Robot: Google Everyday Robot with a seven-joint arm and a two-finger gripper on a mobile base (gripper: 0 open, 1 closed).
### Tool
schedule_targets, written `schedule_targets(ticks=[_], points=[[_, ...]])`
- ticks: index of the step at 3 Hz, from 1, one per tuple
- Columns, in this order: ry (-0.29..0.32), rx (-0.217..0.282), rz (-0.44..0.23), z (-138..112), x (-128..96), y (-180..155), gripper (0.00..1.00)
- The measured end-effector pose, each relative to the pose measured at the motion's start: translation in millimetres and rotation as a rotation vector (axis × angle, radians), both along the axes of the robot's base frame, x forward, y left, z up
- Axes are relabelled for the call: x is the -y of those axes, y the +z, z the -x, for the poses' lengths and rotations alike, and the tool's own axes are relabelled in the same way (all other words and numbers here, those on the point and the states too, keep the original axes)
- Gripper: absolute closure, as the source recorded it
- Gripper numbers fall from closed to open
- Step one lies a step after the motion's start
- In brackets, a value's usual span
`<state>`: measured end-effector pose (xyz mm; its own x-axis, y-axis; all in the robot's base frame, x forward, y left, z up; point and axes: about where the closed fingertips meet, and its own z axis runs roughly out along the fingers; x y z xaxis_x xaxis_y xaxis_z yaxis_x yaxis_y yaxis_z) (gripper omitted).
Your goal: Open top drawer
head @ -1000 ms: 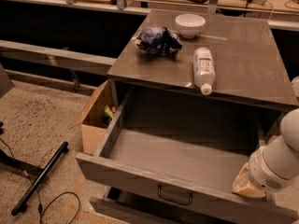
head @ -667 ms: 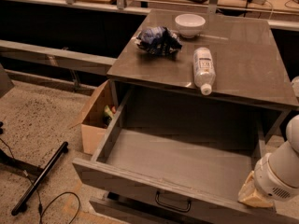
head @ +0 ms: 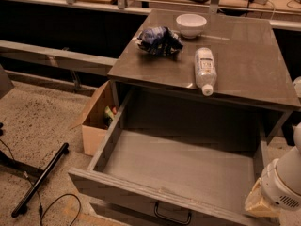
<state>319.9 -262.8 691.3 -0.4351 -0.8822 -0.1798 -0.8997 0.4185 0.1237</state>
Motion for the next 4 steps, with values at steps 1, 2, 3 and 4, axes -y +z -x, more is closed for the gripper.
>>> schedule_targets(ticks=[1,2,3,4], points=[[-0.029,0.103,0.025,-29,11,17,1.00],[-0.070,0.212,0.075,-59,34,41,1.00],[-0.133,0.304,0.192,-88,83,70,1.00],[-0.135,0.314,0.214,-90,90,74,0.86]])
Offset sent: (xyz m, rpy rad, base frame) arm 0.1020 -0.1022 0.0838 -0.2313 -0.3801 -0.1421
